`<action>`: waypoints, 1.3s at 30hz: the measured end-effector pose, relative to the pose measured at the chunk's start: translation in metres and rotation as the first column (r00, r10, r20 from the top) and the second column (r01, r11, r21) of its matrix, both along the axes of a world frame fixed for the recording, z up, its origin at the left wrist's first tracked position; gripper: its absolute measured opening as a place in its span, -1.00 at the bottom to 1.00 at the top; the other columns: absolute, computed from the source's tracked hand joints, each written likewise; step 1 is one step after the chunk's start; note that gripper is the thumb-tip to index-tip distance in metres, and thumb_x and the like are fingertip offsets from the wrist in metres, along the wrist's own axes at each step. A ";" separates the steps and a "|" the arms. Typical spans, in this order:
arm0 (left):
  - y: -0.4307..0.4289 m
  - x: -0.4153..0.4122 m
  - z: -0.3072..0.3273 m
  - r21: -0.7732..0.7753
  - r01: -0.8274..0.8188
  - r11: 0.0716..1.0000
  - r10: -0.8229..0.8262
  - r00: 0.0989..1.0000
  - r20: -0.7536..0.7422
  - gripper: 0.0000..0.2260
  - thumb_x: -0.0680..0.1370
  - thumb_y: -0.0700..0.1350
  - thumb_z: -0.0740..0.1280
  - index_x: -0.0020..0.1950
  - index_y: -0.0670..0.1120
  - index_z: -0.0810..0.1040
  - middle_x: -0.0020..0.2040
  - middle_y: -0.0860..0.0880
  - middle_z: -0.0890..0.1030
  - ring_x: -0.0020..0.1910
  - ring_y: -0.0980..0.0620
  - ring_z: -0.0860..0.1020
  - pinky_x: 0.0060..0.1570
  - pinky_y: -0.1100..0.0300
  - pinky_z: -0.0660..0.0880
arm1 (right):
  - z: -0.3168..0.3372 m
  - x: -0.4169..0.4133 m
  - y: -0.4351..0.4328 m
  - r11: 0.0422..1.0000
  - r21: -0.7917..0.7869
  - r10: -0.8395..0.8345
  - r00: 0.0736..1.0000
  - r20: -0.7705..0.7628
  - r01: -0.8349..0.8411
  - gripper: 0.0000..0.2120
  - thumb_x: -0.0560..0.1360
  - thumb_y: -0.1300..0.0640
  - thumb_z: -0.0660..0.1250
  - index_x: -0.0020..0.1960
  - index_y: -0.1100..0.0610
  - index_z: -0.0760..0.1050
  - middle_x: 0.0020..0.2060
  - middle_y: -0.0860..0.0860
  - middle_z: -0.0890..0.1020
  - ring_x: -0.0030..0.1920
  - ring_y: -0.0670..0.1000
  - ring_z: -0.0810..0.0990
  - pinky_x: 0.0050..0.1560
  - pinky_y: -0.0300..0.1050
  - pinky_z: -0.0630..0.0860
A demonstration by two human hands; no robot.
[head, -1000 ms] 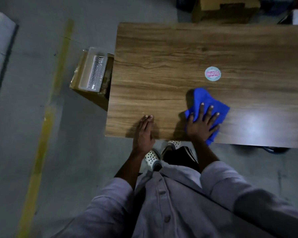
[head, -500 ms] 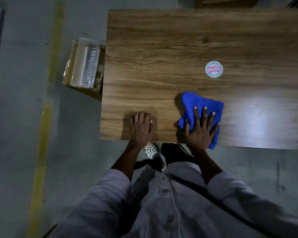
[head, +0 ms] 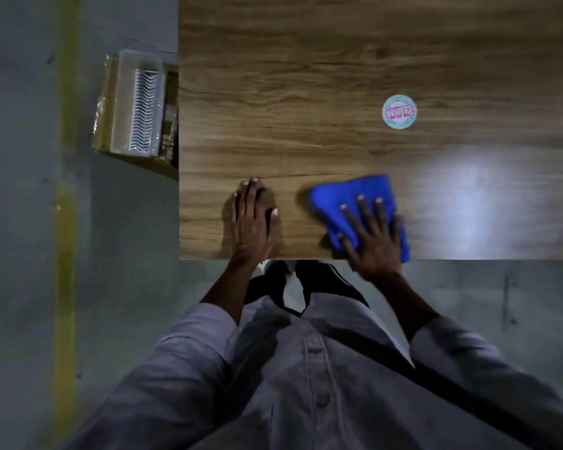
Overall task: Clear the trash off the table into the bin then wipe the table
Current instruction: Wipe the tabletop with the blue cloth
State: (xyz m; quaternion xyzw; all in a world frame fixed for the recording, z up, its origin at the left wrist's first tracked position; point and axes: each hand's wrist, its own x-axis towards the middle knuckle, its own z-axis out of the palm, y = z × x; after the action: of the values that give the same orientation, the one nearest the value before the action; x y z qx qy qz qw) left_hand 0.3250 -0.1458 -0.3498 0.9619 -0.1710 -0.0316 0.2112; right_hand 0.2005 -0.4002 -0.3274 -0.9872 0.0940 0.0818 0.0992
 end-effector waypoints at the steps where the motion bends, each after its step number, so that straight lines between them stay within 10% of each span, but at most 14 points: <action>1: 0.003 0.000 -0.001 -0.008 0.009 1.000 -0.009 1.000 0.006 -0.57 0.67 -0.01 0.17 0.50 -0.15 0.41 0.58 -0.16 0.30 0.60 -0.15 0.20 0.57 -0.10 0.08 | 0.001 0.005 -0.011 0.989 -0.003 -0.149 0.989 -0.025 0.149 -0.37 0.61 -0.24 0.13 0.63 -0.21 0.07 0.65 -0.08 0.06 0.65 0.13 -0.05 0.56 0.34 -0.01; 6: 0.015 0.004 -0.001 -0.009 0.084 0.996 -0.084 0.996 -0.004 -0.56 0.69 0.00 0.17 0.54 -0.14 0.36 0.60 -0.15 0.26 0.62 -0.12 0.14 0.58 -0.09 0.06 | 0.003 0.067 -0.001 0.911 0.047 -0.406 0.912 -0.059 0.409 -0.38 0.61 -0.33 0.03 0.63 -0.27 -0.01 0.66 -0.06 0.00 0.65 0.16 -0.10 0.55 0.38 -0.09; 16: 0.031 0.000 -0.005 0.070 0.141 0.988 -0.144 0.988 0.050 -0.47 0.68 0.06 -0.01 0.57 -0.17 0.32 0.59 -0.14 0.28 0.59 -0.16 0.21 0.52 -0.22 0.17 | -0.001 0.006 0.080 0.984 0.006 0.177 0.984 0.032 -0.177 -0.37 0.61 -0.24 0.22 0.62 -0.21 0.11 0.64 -0.08 0.09 0.65 0.12 -0.03 0.55 0.34 0.02; 20: 0.019 0.019 -0.009 0.030 0.055 0.998 -0.057 0.996 0.071 -0.66 0.60 0.01 0.27 0.32 -0.11 0.51 0.39 -0.13 0.50 0.34 -0.17 0.43 0.33 -0.10 0.25 | -0.003 0.008 0.058 0.977 -0.054 -0.206 0.978 -0.012 0.205 -0.36 0.60 -0.27 0.14 0.63 -0.21 0.08 0.65 -0.08 0.07 0.65 0.12 -0.04 0.58 0.31 -0.04; 25: 0.016 0.030 -0.002 0.084 0.053 0.995 -0.057 0.997 0.048 -0.65 0.58 0.04 0.30 0.30 -0.11 0.47 0.29 -0.17 0.50 0.17 -0.16 0.40 0.25 -0.09 0.23 | -0.010 0.099 0.084 0.696 0.005 -0.718 0.696 0.020 0.718 -0.38 0.61 -0.28 0.04 0.64 -0.21 0.02 0.65 -0.05 0.03 0.65 0.15 -0.05 0.52 0.40 -0.02; 30: 0.014 0.028 -0.001 0.103 0.049 0.994 -0.049 0.999 -0.003 -0.46 0.57 0.02 0.32 0.51 -0.14 0.35 0.50 -0.17 0.39 0.43 -0.12 0.28 0.43 -0.11 0.09 | -0.007 0.114 0.129 0.973 -0.013 -0.230 0.973 0.032 0.230 -0.34 0.61 -0.25 0.08 0.65 -0.17 -0.02 0.66 -0.05 -0.03 0.65 0.16 -0.12 0.57 0.34 -0.15; 34: 0.021 0.041 0.002 0.107 0.130 0.986 -0.127 0.991 -0.040 -0.37 0.59 0.07 0.20 0.60 -0.20 0.23 0.62 -0.17 0.21 0.62 -0.15 0.11 0.55 -0.20 0.09 | -0.005 0.055 0.097 0.998 -0.018 0.057 0.998 0.032 -0.056 -0.35 0.60 -0.26 0.20 0.63 -0.21 0.08 0.65 -0.09 0.06 0.65 0.10 -0.06 0.55 0.33 0.02; 39: 0.023 0.060 -0.003 0.033 0.119 0.992 -0.117 0.991 -0.059 -0.41 0.62 0.14 0.13 0.57 -0.15 0.33 0.57 -0.12 0.33 0.53 -0.11 0.27 0.46 -0.10 0.18 | -0.005 0.074 0.018 0.887 0.005 -0.461 0.887 -0.042 0.461 -0.34 0.58 -0.35 0.03 0.63 -0.26 0.00 0.65 -0.11 0.01 0.65 0.10 -0.10 0.55 0.35 -0.05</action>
State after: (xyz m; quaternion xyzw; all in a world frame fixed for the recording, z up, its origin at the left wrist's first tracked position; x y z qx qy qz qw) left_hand 0.3847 -0.1225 -0.3525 0.9525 -0.2208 -0.0744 0.1960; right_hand 0.2745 -0.3824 -0.3320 -0.9341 0.3269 0.0763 0.1213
